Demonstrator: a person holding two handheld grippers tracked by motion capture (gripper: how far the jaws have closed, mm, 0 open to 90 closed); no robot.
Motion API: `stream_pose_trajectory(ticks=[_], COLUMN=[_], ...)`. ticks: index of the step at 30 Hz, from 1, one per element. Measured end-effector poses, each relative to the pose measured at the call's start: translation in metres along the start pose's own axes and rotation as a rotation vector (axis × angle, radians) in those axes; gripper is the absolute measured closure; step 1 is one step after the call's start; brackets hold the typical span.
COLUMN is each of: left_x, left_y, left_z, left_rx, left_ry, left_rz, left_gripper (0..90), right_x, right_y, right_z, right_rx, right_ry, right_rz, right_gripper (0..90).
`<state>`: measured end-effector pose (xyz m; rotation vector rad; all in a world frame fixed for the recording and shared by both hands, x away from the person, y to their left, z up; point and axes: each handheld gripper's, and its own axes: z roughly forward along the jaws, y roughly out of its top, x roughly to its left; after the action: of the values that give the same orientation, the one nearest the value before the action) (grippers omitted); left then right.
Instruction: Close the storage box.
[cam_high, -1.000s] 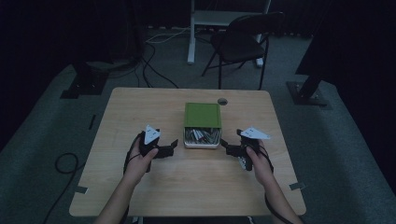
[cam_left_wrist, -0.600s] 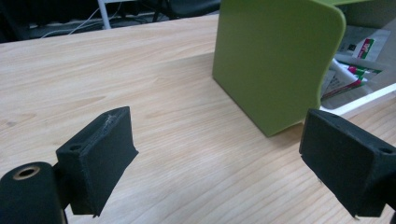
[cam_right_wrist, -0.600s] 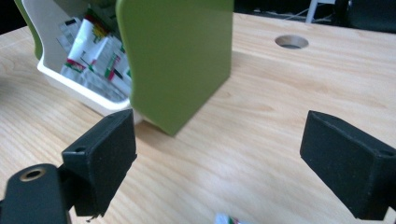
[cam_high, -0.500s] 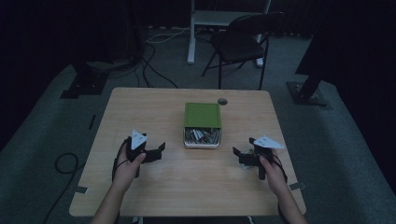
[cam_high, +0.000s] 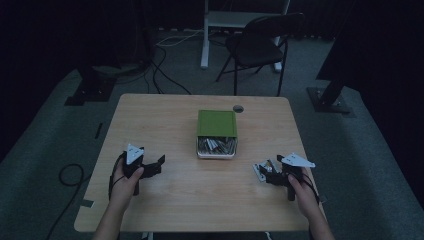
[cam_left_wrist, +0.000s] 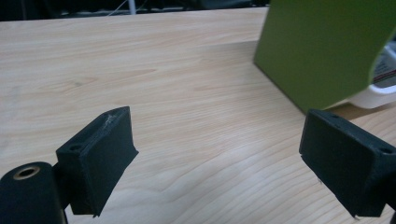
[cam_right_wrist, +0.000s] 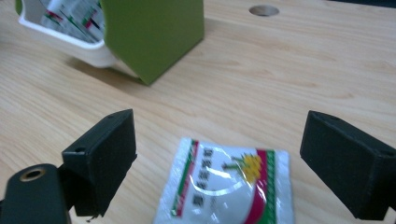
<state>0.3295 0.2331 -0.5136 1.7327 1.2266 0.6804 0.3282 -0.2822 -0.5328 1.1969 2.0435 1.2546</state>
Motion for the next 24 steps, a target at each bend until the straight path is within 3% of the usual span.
stream_pose_trajectory(ticks=[7, 12, 17, 24], left_x=[0.019, 0.033, 0.042, 0.054], left_y=[-0.009, -0.018, -0.025, -0.033], left_z=[-0.012, -0.019, -0.023, -0.031], left_rx=[0.02, 0.052, 0.086, 0.134], left_ry=[0.062, 0.106, 0.141, 0.195], left_rz=[-0.018, -0.052, -0.077, -0.102], left_gripper=[11.0, 11.0, 11.0, 11.1], right_x=[-0.007, -0.011, -0.013, -0.016], right_y=[-0.013, -0.022, -0.029, -0.037], right_z=[-0.011, -0.018, -0.025, -0.031], right_rx=[0.005, 0.025, 0.051, 0.07], right_ry=[-0.025, -0.032, -0.046, -0.056], right_rz=[0.027, 0.043, 0.019, 0.042], right_gripper=[10.5, 10.5, 10.5, 10.5])
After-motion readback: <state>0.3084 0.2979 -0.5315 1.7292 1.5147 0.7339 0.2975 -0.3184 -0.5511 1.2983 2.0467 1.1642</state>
